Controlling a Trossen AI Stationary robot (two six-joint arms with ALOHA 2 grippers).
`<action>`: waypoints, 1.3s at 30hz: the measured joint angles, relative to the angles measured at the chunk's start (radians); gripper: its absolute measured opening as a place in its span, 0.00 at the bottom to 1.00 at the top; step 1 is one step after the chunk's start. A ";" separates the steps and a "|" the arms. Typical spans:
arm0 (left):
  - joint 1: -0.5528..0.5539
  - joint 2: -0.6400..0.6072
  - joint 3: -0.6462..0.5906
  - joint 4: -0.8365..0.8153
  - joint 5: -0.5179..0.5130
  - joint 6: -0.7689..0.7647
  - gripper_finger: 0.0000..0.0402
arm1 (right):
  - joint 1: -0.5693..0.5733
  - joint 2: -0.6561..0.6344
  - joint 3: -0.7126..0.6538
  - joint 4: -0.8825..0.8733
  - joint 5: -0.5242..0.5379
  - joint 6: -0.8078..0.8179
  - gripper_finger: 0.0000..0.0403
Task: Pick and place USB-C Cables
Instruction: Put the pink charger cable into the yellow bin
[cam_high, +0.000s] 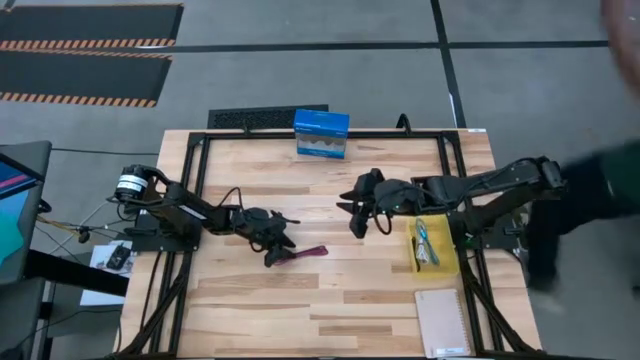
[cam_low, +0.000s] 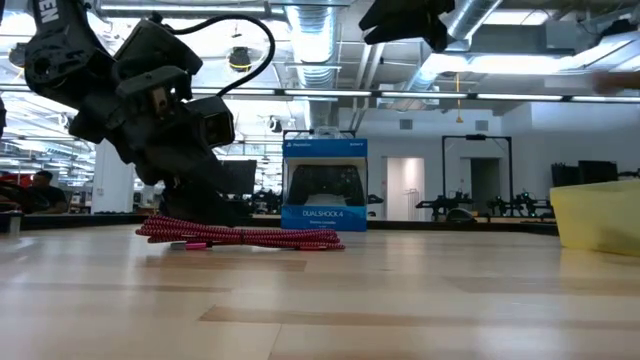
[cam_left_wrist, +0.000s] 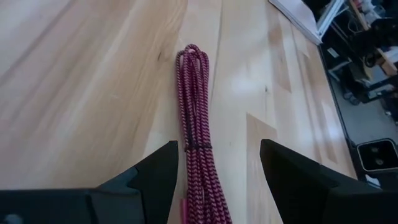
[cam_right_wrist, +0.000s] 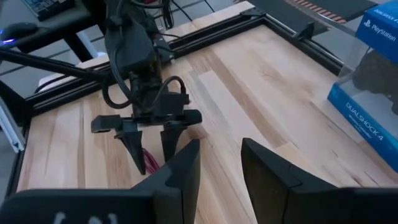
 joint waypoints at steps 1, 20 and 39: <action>0.000 0.000 0.000 0.000 -0.005 0.000 0.53 | 0.000 0.002 0.000 0.001 0.000 0.000 0.35; -0.036 0.000 0.000 0.004 -0.146 0.192 0.53 | -0.004 0.007 -0.016 0.000 -0.005 0.088 0.33; -0.100 0.000 -0.001 -0.114 -0.230 0.347 0.45 | -0.019 0.007 -0.017 0.000 -0.004 0.076 0.33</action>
